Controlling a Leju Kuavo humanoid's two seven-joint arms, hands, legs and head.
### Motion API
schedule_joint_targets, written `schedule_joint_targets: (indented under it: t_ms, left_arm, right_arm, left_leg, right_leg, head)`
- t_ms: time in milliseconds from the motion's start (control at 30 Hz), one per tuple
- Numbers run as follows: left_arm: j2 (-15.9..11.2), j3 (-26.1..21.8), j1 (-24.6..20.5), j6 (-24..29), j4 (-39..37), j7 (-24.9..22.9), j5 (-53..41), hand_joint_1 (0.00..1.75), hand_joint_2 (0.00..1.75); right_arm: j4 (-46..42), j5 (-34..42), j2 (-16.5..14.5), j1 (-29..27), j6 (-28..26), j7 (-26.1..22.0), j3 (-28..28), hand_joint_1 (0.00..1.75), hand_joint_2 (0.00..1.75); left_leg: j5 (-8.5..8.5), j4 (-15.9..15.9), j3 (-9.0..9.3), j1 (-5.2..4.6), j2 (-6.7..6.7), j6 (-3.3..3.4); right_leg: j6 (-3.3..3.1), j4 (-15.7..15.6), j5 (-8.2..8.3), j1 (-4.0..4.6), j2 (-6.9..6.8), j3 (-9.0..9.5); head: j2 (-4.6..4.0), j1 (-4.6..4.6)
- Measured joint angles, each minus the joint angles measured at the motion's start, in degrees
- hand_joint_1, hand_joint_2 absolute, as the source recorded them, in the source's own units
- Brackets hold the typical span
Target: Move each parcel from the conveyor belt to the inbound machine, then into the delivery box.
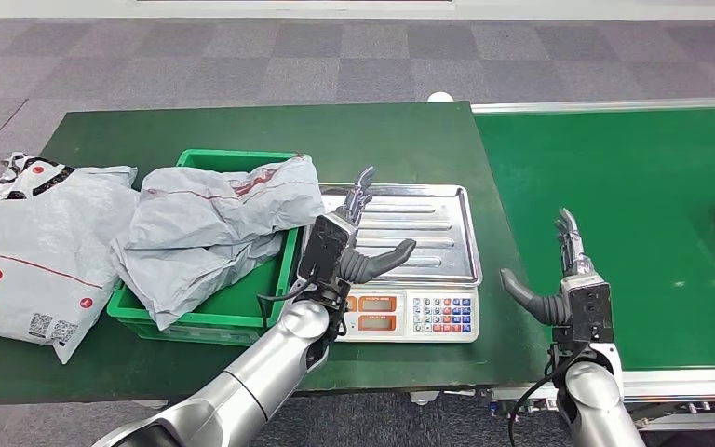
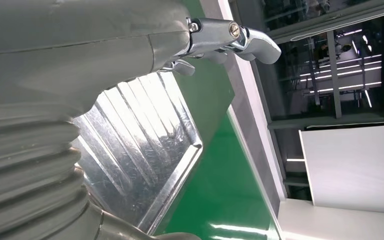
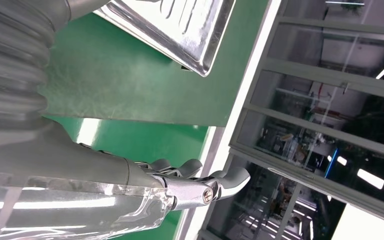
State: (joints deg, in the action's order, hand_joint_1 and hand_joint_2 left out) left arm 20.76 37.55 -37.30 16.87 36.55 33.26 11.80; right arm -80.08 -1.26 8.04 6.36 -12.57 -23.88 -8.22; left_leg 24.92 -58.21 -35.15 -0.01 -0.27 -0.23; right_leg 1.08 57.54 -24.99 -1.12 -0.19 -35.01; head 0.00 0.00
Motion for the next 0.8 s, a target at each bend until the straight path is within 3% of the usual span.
schedule_joint_targets:
  t_ms: [800]
  left_arm:
    - [0.0,0.0,-0.5,0.1,-0.7,0.6,-0.5,0.00,1.75]
  right_arm:
    - [1.2,1.7,-0.2,0.8,2.4,-0.3,0.1,0.00,1.75]
  left_leg:
    - [0.00,0.0,-0.01,0.00,-0.01,0.00]
  right_leg:
    - [0.00,0.0,0.00,0.00,-0.03,0.01]
  head:
    - [0.00,0.00]
